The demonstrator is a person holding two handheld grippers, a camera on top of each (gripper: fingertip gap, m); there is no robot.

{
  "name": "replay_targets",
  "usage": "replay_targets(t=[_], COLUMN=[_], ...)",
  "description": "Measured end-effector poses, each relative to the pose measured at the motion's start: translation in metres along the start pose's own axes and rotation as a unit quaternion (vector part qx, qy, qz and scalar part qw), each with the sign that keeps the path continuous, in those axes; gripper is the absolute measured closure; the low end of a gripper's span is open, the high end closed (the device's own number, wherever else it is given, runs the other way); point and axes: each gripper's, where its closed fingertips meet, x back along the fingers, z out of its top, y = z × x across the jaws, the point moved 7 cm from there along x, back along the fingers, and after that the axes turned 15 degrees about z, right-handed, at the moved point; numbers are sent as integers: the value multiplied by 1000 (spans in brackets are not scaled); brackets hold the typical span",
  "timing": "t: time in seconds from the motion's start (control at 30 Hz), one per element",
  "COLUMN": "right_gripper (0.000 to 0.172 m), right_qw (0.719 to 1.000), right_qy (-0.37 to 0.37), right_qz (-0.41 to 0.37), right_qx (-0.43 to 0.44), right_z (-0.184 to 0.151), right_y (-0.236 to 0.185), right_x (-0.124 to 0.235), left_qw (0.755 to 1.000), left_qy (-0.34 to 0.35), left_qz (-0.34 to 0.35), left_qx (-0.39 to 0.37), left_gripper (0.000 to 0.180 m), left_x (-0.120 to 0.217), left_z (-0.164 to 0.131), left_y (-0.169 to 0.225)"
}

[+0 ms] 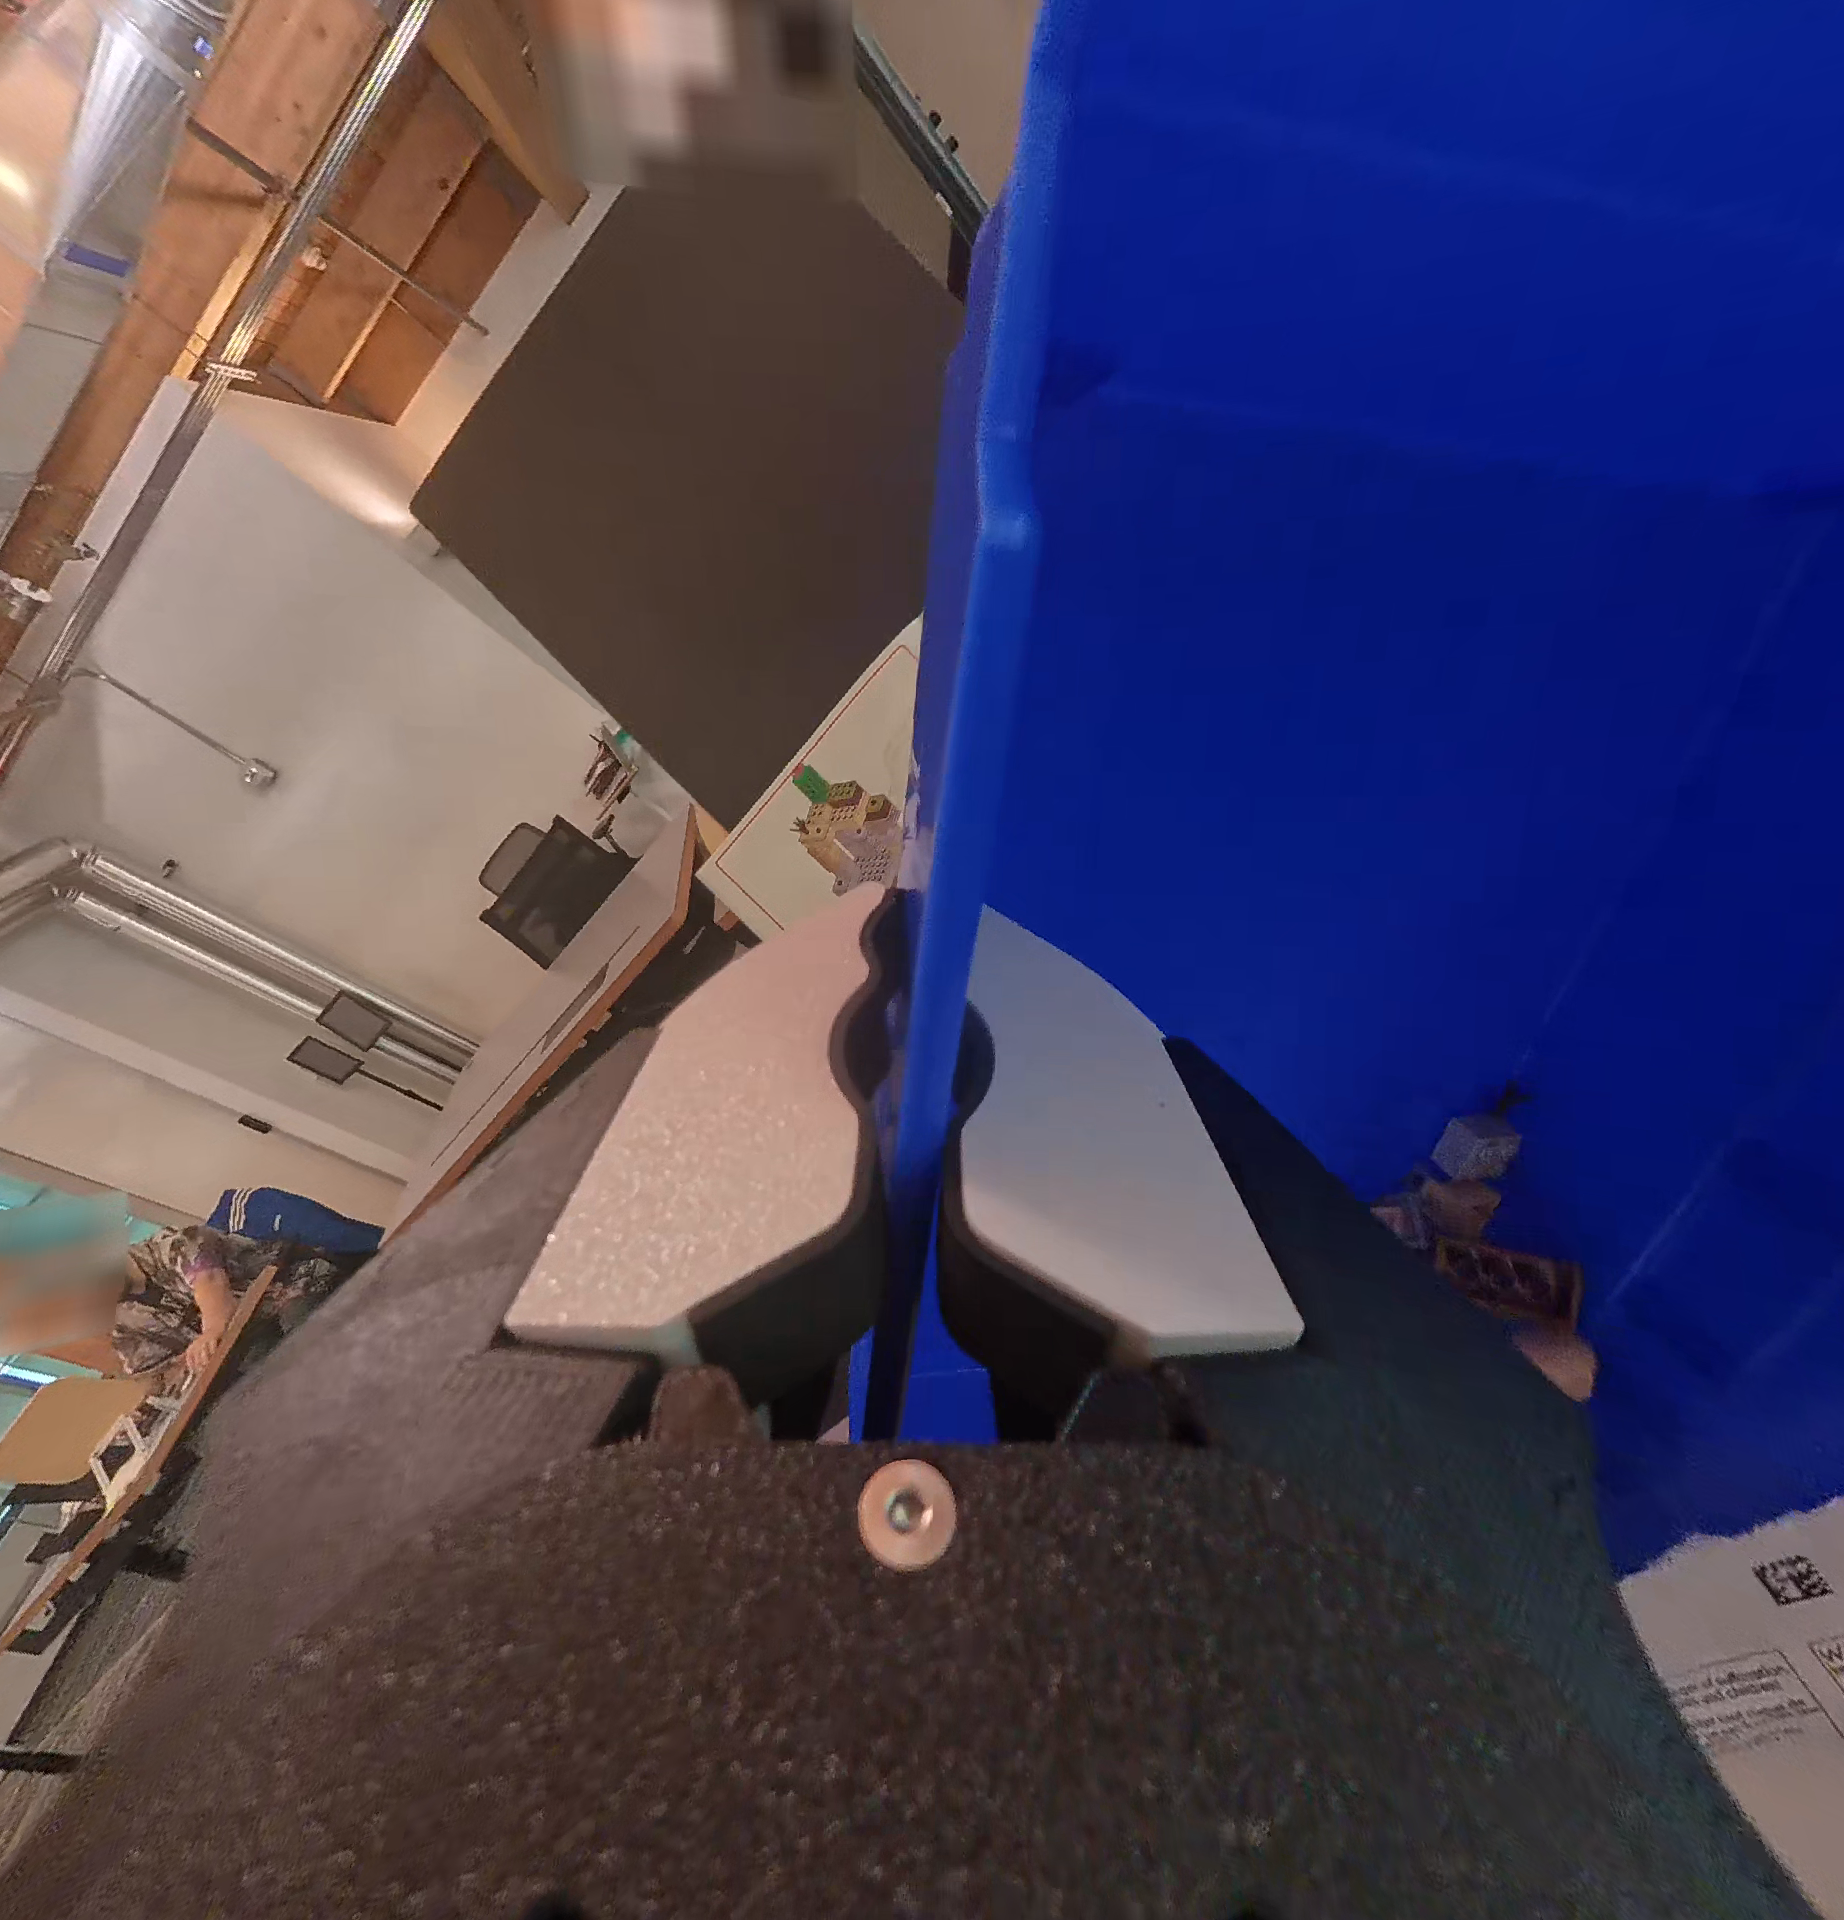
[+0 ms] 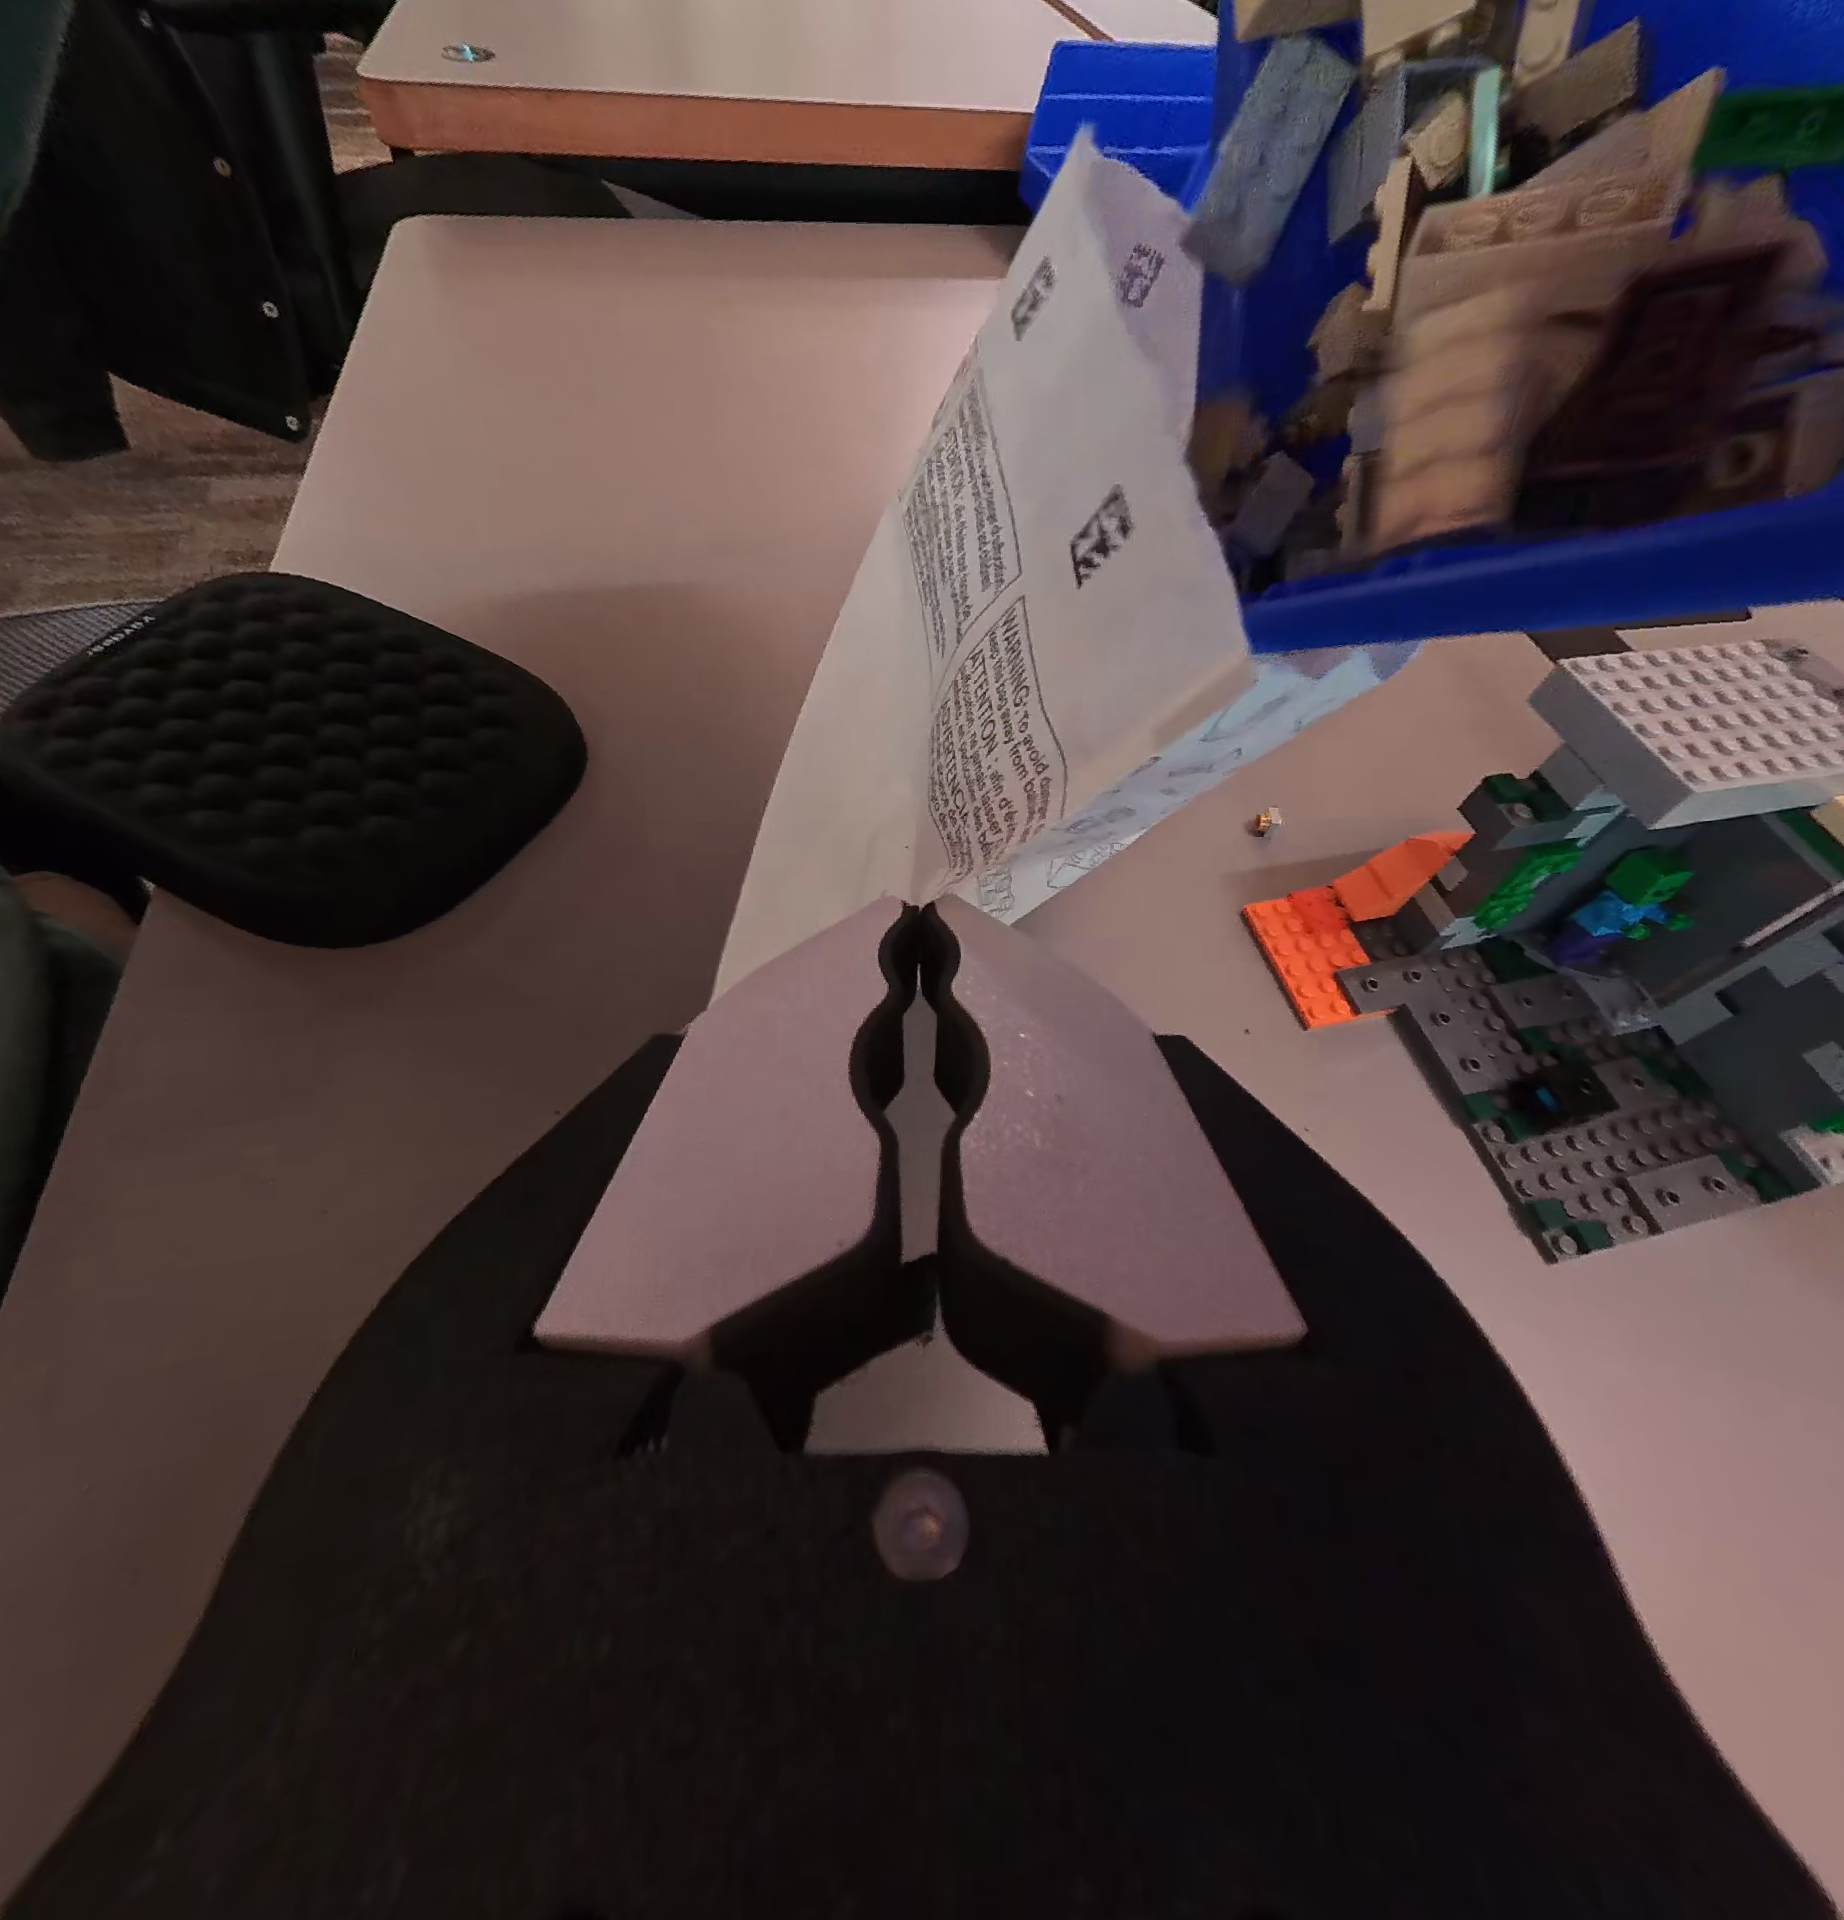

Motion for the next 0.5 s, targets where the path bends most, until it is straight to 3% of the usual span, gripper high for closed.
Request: replay_targets(t=[0.5], right_gripper=[172], right_qw=[1000], right_qy=[-6], right_qz=[-5], right_qx=[-5], right_z=[-3], right_y=[3], right_x=[5], left_qw=[998], left_qy=[15], left_qz=[17], left_qx=[-51], left_gripper=[176], left_x=[5], left_z=[20], left_y=[8])
